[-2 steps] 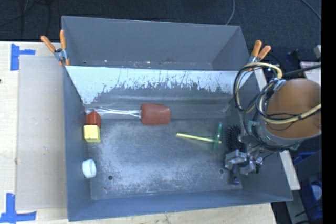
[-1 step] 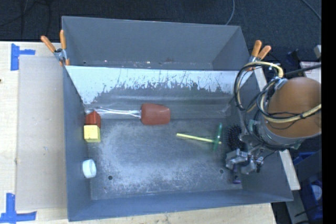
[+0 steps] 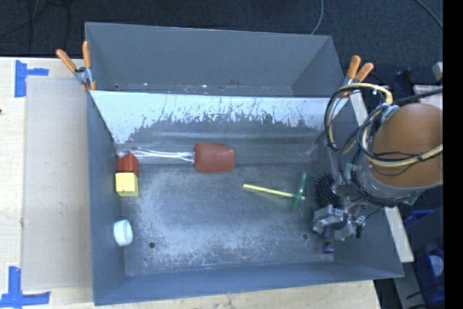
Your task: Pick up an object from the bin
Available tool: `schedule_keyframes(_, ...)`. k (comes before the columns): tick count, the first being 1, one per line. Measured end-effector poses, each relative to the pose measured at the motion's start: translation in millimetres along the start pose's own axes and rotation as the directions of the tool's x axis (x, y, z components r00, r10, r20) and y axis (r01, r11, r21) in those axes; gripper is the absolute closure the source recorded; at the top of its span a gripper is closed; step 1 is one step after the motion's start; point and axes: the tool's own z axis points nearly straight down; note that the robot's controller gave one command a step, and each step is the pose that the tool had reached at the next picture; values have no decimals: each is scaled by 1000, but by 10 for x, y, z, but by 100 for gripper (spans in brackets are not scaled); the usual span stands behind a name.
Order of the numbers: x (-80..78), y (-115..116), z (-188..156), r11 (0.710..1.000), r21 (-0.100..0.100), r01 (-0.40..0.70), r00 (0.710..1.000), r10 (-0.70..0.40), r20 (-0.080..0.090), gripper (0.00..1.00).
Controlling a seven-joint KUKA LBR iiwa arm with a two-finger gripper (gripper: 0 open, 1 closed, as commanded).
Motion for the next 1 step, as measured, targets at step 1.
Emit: schedule_keyframes(1,-9,-9,-286,1000,6,-2,1000,2,1,100)
